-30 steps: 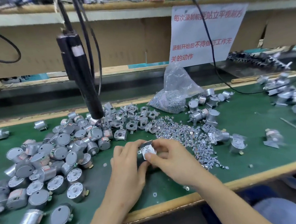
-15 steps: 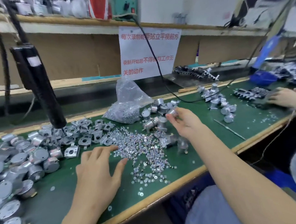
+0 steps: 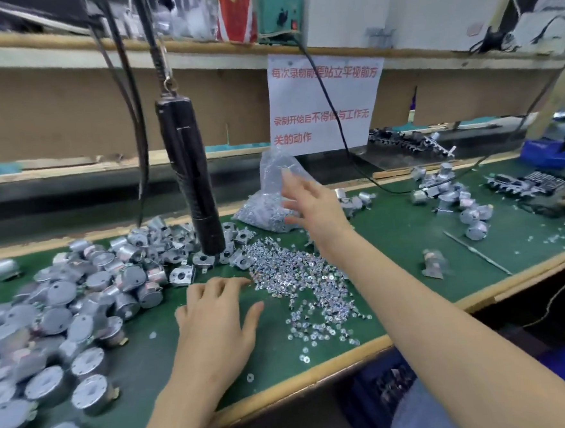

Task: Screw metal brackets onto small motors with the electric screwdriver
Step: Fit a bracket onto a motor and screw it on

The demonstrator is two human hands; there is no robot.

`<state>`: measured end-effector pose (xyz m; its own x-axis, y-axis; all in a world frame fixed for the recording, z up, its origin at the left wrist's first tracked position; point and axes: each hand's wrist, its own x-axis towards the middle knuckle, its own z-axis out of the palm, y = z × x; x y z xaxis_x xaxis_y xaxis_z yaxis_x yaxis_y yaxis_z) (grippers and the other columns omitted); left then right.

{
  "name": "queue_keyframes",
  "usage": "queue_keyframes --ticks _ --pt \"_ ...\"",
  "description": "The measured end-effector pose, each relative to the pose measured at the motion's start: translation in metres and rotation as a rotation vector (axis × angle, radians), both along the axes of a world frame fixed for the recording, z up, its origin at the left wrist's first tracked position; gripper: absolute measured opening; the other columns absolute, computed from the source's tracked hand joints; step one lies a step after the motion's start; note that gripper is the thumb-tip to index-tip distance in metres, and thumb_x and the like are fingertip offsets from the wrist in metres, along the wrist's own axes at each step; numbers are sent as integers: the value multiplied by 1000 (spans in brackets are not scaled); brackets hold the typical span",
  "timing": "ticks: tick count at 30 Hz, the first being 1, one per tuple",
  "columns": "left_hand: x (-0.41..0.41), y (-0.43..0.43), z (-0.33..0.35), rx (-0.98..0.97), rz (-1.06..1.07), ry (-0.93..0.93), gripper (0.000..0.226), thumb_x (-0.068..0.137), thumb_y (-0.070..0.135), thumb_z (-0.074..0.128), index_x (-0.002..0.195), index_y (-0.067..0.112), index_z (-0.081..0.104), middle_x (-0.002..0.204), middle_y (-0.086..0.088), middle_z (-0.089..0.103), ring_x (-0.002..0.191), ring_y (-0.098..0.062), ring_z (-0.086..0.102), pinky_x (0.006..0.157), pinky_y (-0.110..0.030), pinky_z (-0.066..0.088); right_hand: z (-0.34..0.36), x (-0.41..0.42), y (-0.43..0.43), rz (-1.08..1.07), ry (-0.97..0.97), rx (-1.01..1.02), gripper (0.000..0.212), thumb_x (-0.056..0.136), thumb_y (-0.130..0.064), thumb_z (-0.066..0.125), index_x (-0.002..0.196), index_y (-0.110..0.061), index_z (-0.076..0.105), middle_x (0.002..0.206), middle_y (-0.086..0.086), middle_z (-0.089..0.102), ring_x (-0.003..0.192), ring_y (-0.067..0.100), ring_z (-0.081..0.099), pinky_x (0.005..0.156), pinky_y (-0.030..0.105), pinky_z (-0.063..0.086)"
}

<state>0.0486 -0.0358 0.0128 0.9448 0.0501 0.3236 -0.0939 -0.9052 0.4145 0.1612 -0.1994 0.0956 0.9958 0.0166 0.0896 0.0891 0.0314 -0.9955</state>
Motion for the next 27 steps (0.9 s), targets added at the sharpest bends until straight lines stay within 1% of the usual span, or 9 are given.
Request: queue_keyframes --ticks 3,6,10,13,16,18,20,23,27 --pt "-8 15 -7 63 50 40 50 91 59 52 134 33 51 126 7 48 118 -20 37 93 -38 40 0 -14 43 266 -123 -171 77 84 -59 70 149 -25 45 141 -1 59 126 9 58 103 29 49" --pt "-16 31 -14 47 74 58 56 87 62 56 131 27 52 119 3 48 113 -21 42 94 -33 41 -2 -20 71 334 -216 -208 61 91 -39 76 143 -26 50 125 2 69 113 9 66 101 26 51" --pt "-23 46 -15 4 75 56 44 87 58 60 118 28 59 102 7 52 102 -17 52 84 -28 40 -4 -23 88 361 -354 -199 35 97 -18 70 127 -26 54 107 2 71 101 17 68 96 33 55" --pt "-26 52 -15 -50 73 32 39 86 55 64 116 30 63 98 9 53 100 -16 54 84 -28 42 -7 -22 99 391 -357 -230 21 96 -16 66 113 -19 55 90 6 63 81 21 62 81 45 53" --pt "-28 54 -17 -87 93 -6 37 86 48 68 116 28 64 100 9 53 100 -16 55 84 -26 42 -12 -21 111 418 -336 -90 17 88 -19 57 97 -8 48 71 11 54 63 20 53 63 41 46" --pt "-29 53 -19 -121 105 -33 34 85 40 72 114 24 65 101 8 55 99 -15 56 84 -24 41 -15 -18 115 456 -337 28 24 92 -29 56 93 -7 48 66 10 51 60 24 49 61 38 45" --pt "-30 52 -20 -156 109 -66 30 82 30 76 108 21 64 100 8 56 94 -14 57 81 -22 41 -16 -13 116 491 -324 102 51 92 -56 58 94 -6 51 70 10 50 58 23 49 60 36 45" --pt "-30 53 -20 -211 143 -84 27 78 21 76 98 20 58 92 10 55 83 -9 55 72 -17 39 -17 1 113 513 -267 107 90 67 -94 54 85 -6 54 68 9 51 54 21 48 54 31 44" --pt "-28 55 -22 -214 170 -106 36 79 23 76 109 22 57 97 12 51 84 -4 50 72 -16 37 -23 19 101 533 -205 167 88 55 -101 47 72 -14 53 58 4 49 45 17 42 47 27 40"
